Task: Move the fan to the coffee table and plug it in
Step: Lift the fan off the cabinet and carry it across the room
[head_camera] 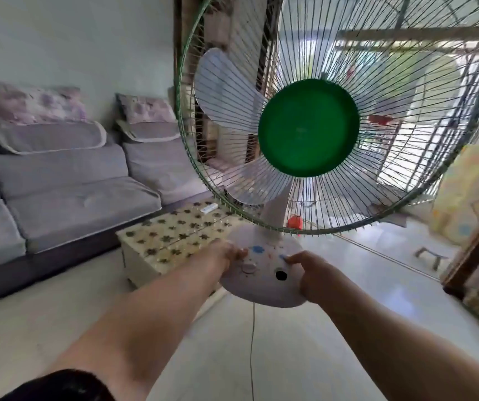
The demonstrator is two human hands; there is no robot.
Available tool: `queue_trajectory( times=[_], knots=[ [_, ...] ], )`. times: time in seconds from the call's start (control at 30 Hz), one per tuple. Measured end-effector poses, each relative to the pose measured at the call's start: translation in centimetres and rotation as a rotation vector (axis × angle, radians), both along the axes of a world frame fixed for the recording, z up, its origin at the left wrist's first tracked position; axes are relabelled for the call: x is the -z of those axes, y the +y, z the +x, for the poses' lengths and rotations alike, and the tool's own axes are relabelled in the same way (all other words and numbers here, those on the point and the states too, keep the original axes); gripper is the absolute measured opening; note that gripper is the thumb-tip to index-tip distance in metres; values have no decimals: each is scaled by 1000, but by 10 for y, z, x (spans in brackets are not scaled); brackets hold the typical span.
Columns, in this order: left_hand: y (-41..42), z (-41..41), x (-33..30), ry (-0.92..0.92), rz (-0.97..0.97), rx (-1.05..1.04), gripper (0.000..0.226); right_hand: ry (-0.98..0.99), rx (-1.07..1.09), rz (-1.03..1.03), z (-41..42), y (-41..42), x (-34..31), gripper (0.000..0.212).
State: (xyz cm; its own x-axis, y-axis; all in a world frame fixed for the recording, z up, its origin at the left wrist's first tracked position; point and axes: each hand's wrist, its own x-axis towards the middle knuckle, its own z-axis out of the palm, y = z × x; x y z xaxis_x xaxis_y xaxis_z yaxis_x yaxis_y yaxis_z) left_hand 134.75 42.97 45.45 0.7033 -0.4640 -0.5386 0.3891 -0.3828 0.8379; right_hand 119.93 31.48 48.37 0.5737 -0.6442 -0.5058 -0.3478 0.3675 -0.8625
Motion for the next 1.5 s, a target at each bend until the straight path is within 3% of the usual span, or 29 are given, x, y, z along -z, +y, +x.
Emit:
queue_trajectory(
  times=[0.23, 0.37, 0.53, 0.77, 1.0, 1.1, 1.27, 1.5],
  knots=[
    [-13, 143, 12, 57, 106, -2, 31, 3, 34, 50, 134, 5, 2, 50],
    [-15, 233, 13, 97, 48, 29, 40, 14, 87, 102, 219, 9, 10, 52],
    [-28, 336, 6, 92, 72, 147, 7, 7, 164, 138, 321, 8, 13, 51],
    [-67, 444, 7, 81, 80, 266, 8, 36, 296, 160, 426, -22, 22, 49],
    [-137, 533, 17, -61, 118, 371, 54, 42, 418, 118, 511, -82, 39, 29],
    [-162, 563, 17, -137, 123, 410, 55, 49, 523, 102, 540, -105, 37, 29],
    [-196, 610, 15, -140, 108, 436, 49, 30, 592, 66, 586, -137, 40, 60],
    [-219, 669, 25, -116, 83, 539, 47, 62, 723, 47, 642, -147, 49, 66]
  ],
)
